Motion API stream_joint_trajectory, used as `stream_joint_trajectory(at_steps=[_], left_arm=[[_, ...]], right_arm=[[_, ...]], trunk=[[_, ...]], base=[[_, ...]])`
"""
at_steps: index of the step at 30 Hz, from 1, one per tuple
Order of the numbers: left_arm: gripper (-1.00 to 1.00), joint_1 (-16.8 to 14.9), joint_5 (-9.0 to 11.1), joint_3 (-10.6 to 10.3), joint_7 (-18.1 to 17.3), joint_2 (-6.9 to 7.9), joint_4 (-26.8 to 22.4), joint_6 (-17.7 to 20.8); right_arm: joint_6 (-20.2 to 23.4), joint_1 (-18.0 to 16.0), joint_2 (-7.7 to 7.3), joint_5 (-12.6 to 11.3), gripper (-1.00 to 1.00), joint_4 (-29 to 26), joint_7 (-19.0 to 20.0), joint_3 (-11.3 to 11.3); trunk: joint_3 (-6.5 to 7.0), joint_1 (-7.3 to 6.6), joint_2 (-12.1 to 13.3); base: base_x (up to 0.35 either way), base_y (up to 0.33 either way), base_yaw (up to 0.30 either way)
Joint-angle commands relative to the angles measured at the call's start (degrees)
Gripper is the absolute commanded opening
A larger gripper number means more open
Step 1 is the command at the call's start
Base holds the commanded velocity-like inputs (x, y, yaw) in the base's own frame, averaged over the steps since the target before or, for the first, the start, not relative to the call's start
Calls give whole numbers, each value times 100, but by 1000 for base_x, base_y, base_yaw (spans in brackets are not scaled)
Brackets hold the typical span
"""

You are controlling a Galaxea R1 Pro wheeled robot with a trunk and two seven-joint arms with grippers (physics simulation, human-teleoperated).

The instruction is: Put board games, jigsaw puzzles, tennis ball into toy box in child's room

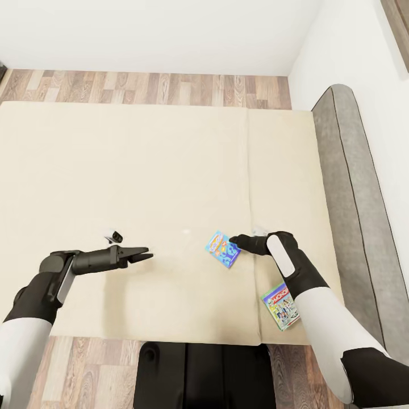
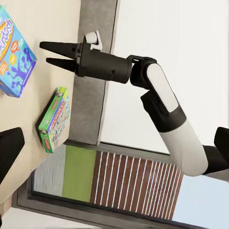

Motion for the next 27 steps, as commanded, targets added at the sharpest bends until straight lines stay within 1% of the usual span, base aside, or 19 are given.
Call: stream_joint_trajectory(at_steps=[1, 2, 3, 6, 9, 15, 27], left_arm=[[100, 18, 0, 2, -22, 51, -1, 59], [100, 34, 3, 5, -22, 98, -1, 57], [100, 58, 8, 14, -22, 176, -1, 55], [100, 82, 12, 30, -22, 267, -1, 53], [100, 93, 14, 62, -22, 305, 0, 52], [100, 98, 16, 99, -22, 317, 0, 52], [100, 100, 16, 106, -22, 313, 0, 52]], right_arm=[[14, -2, -1, -62, 100, -6, -65, 8], [14, -3, -1, -63, 100, -6, -71, 6], [14, -3, -1, -65, 100, -6, -80, 4], [14, -3, -1, -72, 100, -19, -89, 1], [28, -3, -1, -75, 100, -77, -92, 0], [46, -3, -2, -77, 100, -149, -95, -1], [47, -3, -2, -85, 100, -164, -95, -1]], trunk=[[-6, 4, -9], [-6, 4, -9], [-6, 4, -9], [-11, 4, -9], [-22, 4, -9], [-57, 4, -9], [-161, 4, -9]], base=[[0, 0, 0], [0, 0, 0], [0, 0, 0], [0, 0, 0], [0, 0, 0], [0, 0, 0], [0, 0, 0]])
